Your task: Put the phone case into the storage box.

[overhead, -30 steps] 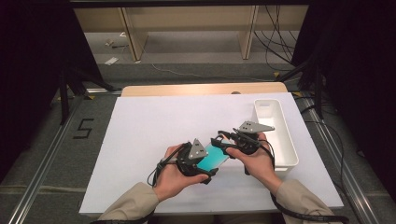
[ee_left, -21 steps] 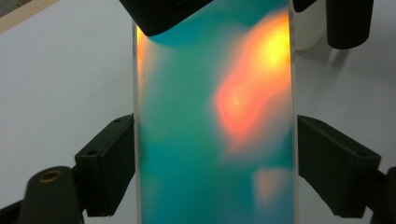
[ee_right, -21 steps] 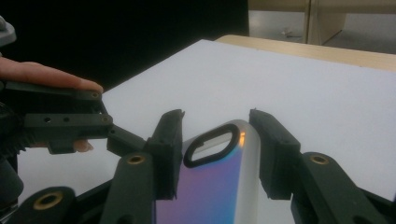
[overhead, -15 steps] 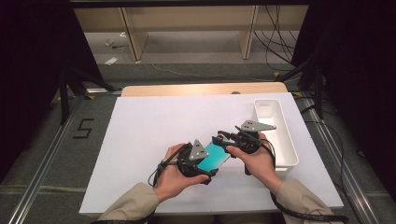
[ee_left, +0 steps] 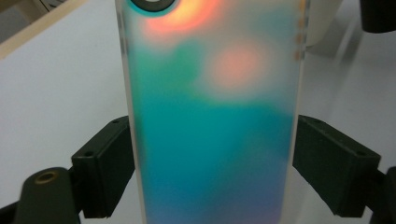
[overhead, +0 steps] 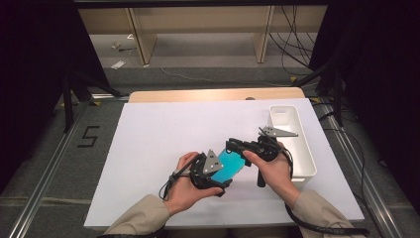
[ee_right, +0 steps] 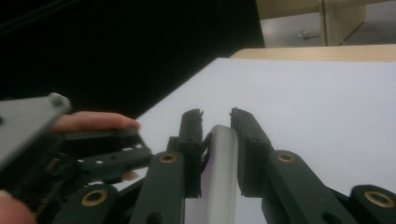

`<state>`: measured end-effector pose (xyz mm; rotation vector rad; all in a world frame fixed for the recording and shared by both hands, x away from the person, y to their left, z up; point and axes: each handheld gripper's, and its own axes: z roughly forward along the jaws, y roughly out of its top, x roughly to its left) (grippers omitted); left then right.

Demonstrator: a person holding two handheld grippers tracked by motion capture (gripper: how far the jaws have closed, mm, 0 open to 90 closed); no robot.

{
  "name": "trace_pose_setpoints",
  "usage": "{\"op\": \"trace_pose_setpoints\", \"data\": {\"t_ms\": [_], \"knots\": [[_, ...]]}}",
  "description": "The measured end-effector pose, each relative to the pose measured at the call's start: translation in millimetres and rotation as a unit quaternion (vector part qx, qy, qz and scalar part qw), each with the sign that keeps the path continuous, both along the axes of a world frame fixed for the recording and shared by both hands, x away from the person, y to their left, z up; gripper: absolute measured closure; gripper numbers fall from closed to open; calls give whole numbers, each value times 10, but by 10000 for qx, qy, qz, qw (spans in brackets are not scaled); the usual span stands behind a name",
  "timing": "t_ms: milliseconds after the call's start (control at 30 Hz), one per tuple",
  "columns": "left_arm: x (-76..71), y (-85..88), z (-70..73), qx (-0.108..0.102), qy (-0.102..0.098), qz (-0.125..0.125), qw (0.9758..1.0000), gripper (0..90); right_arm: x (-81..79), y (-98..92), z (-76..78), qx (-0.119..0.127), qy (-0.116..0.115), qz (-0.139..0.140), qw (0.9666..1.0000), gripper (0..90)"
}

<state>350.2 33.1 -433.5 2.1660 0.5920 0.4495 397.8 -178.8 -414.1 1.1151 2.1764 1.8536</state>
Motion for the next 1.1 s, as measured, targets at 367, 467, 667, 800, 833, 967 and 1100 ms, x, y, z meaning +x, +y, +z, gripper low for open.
{"op": "trace_pose_setpoints", "data": {"t_ms": [367,467,667,800,833,967,1100], "knots": [[73,117,19,-410,0,-9,9992,154,-67,6,163,-183,-485,220,9984,802],[88,140,9,-388,13,13,9992,154,-57,-10,192,-388,-621,331,9968,802],[105,165,-7,-410,65,-33,9991,157,-24,-70,250,-768,-891,544,9916,801],[106,164,-20,-437,95,-104,9989,159,-4,-130,277,-821,-994,600,9898,800],[106,163,-23,-445,102,-121,9989,158,2,-144,285,-834,-1015,609,9895,800],[104,158,-23,-464,85,-133,9988,162,22,-189,321,-965,-1098,738,9865,800],[107,160,-28,-458,92,-130,9988,164,25,-194,356,-1113,-1177,919,9825,800]]}}
